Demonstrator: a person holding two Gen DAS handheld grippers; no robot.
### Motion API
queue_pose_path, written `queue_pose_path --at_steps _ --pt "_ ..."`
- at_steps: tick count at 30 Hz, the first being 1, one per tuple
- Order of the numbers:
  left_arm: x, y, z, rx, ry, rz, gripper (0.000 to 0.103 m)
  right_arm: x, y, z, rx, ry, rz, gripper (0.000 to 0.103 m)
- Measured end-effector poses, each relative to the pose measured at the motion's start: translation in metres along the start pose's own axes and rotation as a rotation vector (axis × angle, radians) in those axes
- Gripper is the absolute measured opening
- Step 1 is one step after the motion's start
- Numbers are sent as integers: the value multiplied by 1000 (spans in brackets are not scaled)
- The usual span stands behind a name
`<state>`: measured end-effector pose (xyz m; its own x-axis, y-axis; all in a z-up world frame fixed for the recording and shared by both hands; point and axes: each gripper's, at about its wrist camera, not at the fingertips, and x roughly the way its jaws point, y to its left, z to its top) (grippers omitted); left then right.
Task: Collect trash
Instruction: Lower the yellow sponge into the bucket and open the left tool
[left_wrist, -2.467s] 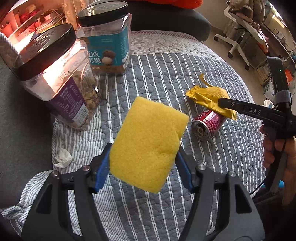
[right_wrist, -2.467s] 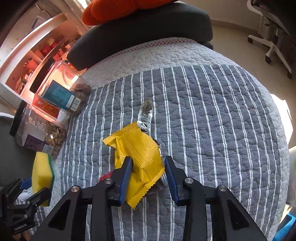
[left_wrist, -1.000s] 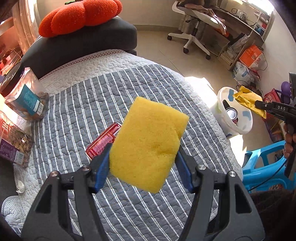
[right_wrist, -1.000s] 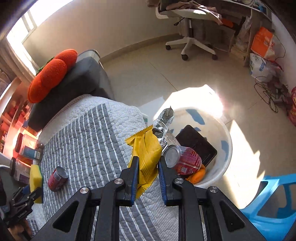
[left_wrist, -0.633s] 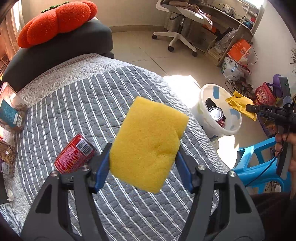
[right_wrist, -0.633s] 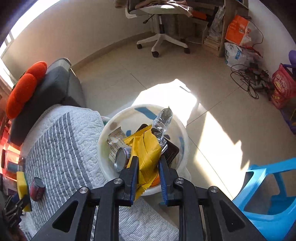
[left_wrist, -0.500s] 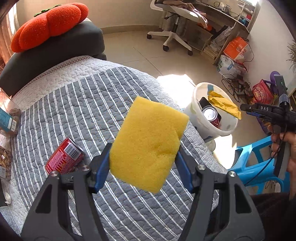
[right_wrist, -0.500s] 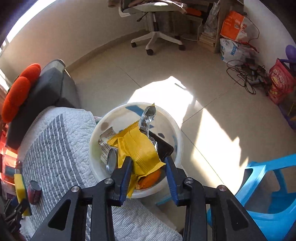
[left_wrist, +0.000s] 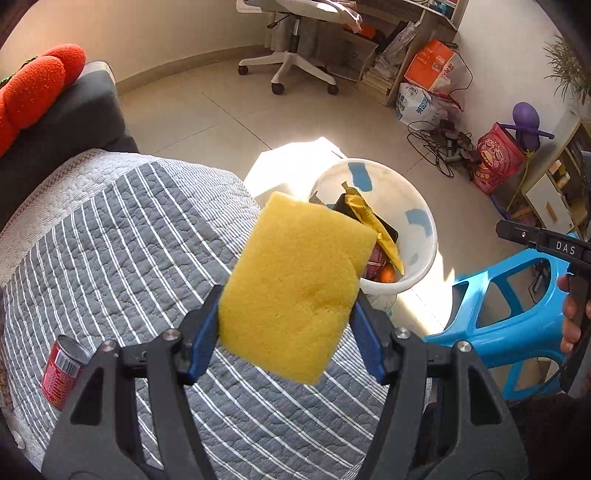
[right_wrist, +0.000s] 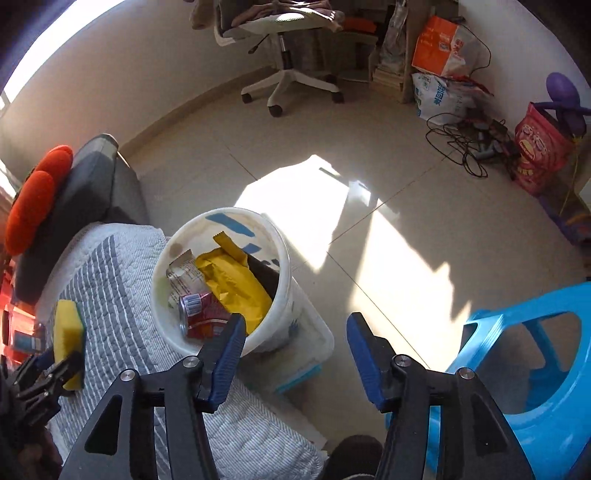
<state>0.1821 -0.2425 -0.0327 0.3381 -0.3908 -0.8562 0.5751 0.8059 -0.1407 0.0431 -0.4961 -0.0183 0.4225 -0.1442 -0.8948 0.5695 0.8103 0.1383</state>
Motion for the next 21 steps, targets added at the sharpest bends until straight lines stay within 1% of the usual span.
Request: queue_pose_path --at_steps 3,6,10,11,12,13,14,16,18,21 --pt "19 -20 15 31 13 -14 66 -9 -15 -4 17 -12 -16 64" --pt "35 -38 28 51 20 -23 66 -14 -25 -6 21 -16 -23 64" --pt "49 -54 44 75 0 -25 67 -15 -31 -6 8 -23 -42 65" --pt "51 -54 47 70 -15 -41 69 -15 -32 -5 8 -23 -45 65" --pt "51 -52 48 62 -31 -67 79 -15 -33 -5 10 -22 -45 65" --pt "54 -49 50 48 -31 -72 85 -14 -33 -4 13 -21 -39 66" --pt "56 -46 50 32 -31 -60 92 -14 -33 -4 16 -19 -31 66" --pt "57 -41 48 12 -25 -40 93 -15 -32 -4 16 -18 -20 68" --pt "54 -35 43 5 -16 -20 101 -17 -28 -4 8 -23 -17 70" --pt "43 -26 32 20 -23 5 102 -19 -22 -5 -5 -29 -11 71"
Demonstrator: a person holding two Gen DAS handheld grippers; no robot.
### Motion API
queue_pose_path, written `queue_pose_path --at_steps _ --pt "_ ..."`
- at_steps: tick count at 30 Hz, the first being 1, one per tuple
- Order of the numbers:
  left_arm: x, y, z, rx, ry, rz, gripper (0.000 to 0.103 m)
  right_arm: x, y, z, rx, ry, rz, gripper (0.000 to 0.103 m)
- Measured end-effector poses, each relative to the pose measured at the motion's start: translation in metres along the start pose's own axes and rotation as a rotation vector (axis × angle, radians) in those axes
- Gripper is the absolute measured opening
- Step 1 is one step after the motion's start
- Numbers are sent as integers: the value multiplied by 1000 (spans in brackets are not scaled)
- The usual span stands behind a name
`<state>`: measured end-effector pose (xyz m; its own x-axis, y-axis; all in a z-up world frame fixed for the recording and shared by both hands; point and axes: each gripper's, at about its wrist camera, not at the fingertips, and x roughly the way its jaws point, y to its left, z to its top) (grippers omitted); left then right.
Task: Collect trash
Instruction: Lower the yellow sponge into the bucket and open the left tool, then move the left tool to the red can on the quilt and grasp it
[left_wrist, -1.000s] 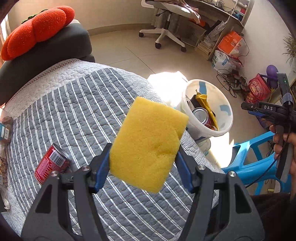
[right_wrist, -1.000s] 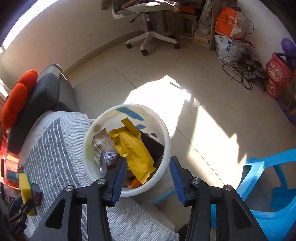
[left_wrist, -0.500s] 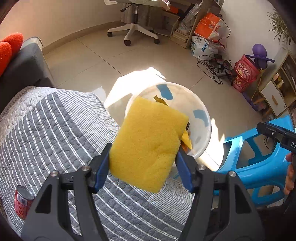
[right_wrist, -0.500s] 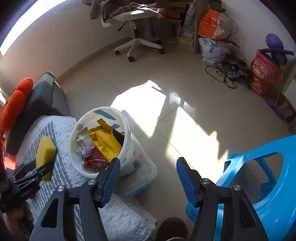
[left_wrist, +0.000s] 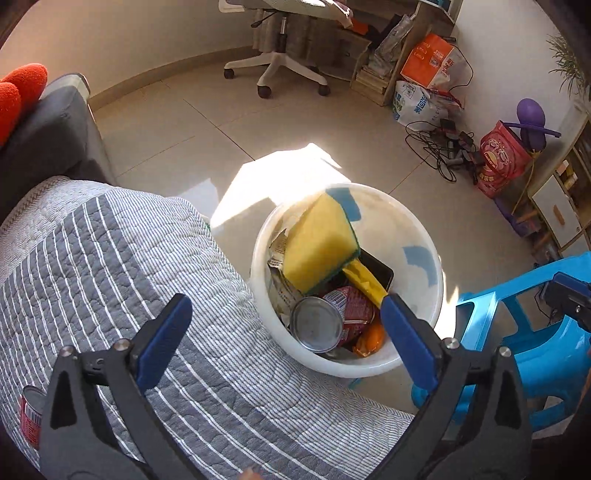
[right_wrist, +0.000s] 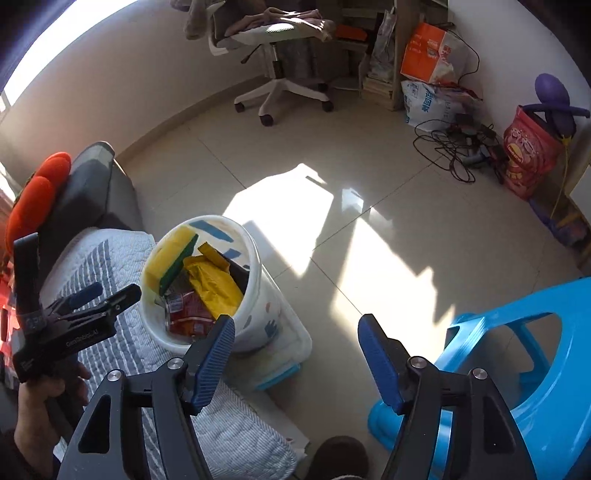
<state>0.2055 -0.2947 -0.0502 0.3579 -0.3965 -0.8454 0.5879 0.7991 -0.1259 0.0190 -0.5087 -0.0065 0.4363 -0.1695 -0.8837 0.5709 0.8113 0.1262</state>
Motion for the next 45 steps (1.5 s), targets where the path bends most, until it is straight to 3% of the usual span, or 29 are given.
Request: queue_pose_path --at_steps 9,16,22,24,31,37,45 --pt "-46 43 -31 2 -9 59 102 -4 25 -5 -24 5 24 77" --pt "-85 85 -64 -5 -41 152 102 -4 75 -12 -119 14 47 80" --pt "-111 138 -97 -88 -77 254 102 1 126 -24 -223 30 57 81" --pt "-112 158 -104 -144 -37 306 102 3 142 -30 -256 33 57 81" --pt "-112 215 -128 -290 45 274 102 14 192 -45 -347 57 50 82" --pt "-74 236 -133 -265 123 236 102 24 217 -50 -369 80 55 82" --pt "-35 219 -132 -142 189 213 94 33 220 -52 -385 103 41 82"
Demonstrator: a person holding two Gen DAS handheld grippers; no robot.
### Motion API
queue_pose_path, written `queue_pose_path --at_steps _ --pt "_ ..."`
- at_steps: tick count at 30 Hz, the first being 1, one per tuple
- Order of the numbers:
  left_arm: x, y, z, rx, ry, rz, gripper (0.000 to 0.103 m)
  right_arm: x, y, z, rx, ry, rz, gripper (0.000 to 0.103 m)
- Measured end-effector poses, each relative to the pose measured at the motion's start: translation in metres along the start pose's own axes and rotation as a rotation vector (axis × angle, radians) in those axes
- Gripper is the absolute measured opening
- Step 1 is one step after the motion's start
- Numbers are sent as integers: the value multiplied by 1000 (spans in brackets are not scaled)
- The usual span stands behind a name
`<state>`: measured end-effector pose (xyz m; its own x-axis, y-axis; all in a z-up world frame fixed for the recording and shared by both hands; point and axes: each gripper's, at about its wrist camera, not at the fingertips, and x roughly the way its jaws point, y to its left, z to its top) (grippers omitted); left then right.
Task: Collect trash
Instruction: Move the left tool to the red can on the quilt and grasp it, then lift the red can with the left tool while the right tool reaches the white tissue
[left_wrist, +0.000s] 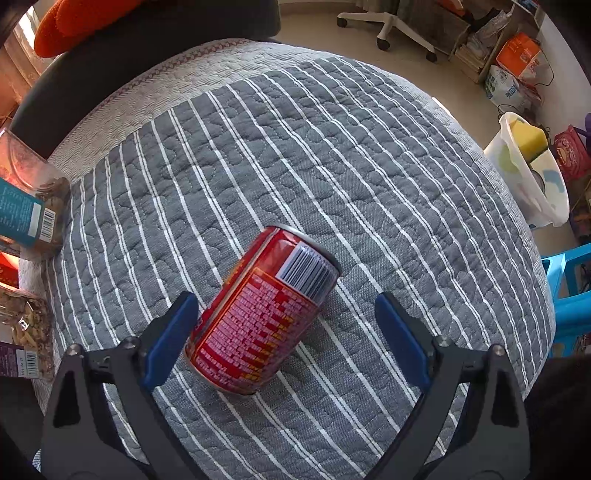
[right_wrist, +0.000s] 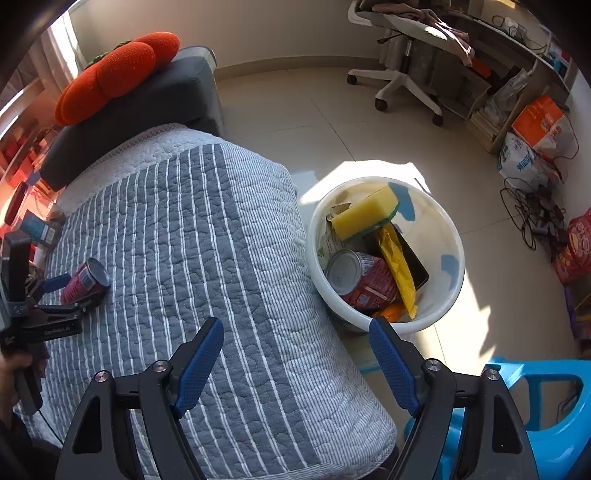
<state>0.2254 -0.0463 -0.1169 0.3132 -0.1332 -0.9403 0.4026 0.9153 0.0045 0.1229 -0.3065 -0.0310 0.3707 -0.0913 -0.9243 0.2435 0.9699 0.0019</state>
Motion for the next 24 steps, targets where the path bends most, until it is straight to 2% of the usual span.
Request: queue_pose_path --at_steps 2,6,13,15,19,24 --pt "3 -6 -1 20 16 -2 86 2 -3 -1 1 6 -8 82" --pt "15 -10 -3 5 75 -33 56 4 -12 -3 11 14 -22 82" --pt "10 -4 0 -88 33 -71 55 3 -30 -9 28 19 -39 82" --pt "1 0 1 -103 -2 -70 55 2 -37 -11 35 18 -41 82" --pt "-23 -19 9 -111 -79 -117 54 -4 -51 -15 48 9 -40 82" --pt "-45 -59 30 -63 -148 -172 54 -16 -78 -18 90 -23 -56 82"
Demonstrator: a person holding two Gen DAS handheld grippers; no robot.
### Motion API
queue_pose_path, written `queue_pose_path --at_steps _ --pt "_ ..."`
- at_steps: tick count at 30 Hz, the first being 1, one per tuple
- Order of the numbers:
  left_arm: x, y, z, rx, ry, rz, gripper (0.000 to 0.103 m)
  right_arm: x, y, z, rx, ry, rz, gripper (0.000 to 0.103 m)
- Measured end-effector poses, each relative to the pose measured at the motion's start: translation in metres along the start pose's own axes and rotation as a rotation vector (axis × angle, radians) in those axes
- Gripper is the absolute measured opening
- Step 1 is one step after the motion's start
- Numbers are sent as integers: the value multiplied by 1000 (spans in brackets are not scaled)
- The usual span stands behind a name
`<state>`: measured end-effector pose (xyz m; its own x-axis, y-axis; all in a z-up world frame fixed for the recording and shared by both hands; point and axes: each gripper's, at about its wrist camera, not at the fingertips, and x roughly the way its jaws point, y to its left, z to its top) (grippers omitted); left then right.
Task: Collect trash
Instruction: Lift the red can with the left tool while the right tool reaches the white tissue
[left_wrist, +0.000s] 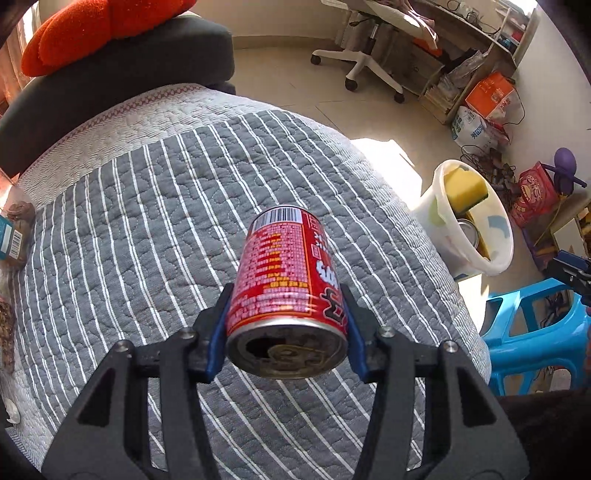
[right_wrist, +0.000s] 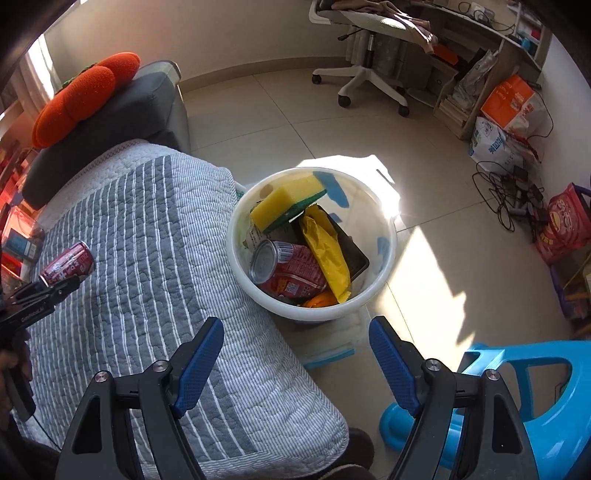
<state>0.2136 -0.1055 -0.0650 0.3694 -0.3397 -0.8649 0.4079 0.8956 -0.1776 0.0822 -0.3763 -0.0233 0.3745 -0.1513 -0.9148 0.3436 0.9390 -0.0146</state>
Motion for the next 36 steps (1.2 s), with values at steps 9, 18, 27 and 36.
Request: queue_pose_path --at_steps 9,18,27,36 --pt "19 -112 38 112 -28 -151 54 0 -67 -1 161 7 -19 82" --pt "53 -194 54 190 15 -235 54 -7 -108 -5 246 -6 -32 82" --pt "11 -151 40 133 -51 -255 54 -6 -116 -1 281 4 -30 82" --pt "-113 6 -19 -48 -195 -19 54 -5 13 19 80 -13 83 82"
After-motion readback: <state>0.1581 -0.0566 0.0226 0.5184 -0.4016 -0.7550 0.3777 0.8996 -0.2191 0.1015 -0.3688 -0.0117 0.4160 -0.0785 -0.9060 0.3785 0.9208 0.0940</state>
